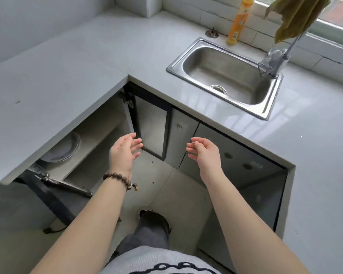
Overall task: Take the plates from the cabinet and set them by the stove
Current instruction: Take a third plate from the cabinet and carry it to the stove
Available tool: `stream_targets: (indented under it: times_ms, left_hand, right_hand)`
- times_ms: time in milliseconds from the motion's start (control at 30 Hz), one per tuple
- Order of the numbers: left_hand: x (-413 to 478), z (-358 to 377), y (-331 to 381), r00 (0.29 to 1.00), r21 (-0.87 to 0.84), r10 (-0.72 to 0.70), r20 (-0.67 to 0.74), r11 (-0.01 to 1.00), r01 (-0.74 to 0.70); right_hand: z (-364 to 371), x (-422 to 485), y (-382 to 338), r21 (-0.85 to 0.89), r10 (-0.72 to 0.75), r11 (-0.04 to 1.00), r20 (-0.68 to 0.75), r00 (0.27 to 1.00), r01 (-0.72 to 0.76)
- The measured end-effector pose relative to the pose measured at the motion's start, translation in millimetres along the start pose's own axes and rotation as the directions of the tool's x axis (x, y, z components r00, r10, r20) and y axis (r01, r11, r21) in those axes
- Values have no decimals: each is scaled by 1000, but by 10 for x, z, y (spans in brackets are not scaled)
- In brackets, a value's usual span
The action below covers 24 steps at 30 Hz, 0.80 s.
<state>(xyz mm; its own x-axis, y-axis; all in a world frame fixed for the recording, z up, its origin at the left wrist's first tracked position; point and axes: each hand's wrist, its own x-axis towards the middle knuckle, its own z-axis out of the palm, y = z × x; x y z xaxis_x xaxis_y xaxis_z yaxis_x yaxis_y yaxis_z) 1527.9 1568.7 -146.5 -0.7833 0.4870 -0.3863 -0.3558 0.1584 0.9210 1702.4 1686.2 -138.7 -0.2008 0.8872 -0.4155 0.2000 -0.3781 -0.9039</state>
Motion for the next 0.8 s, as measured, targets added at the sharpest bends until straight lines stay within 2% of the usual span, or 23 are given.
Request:
stream_targets:
  times_ms: [200, 433, 667, 800]
  left_hand:
    - [598, -98, 312, 990, -99, -24, -137, 995, 11]
    - [958, -386, 642, 946, -199, -23, -323, 979, -44]
    - [1019, -655, 710, 858, -283, -89, -506, 957, -67]
    - [1051, -753, 743, 779, -305, -103, -618, 945, -117]
  right_hand:
    - [775, 570, -484, -117, -52, 990, 170, 984, 73]
    - [1596, 850, -827, -173, -63, 975, 377, 924, 138]
    - [2170, 966, -926, -217, -2, 965, 557, 831, 147]
    - [2519, 1050, -978, -244, 33, 954, 668, 744, 177]
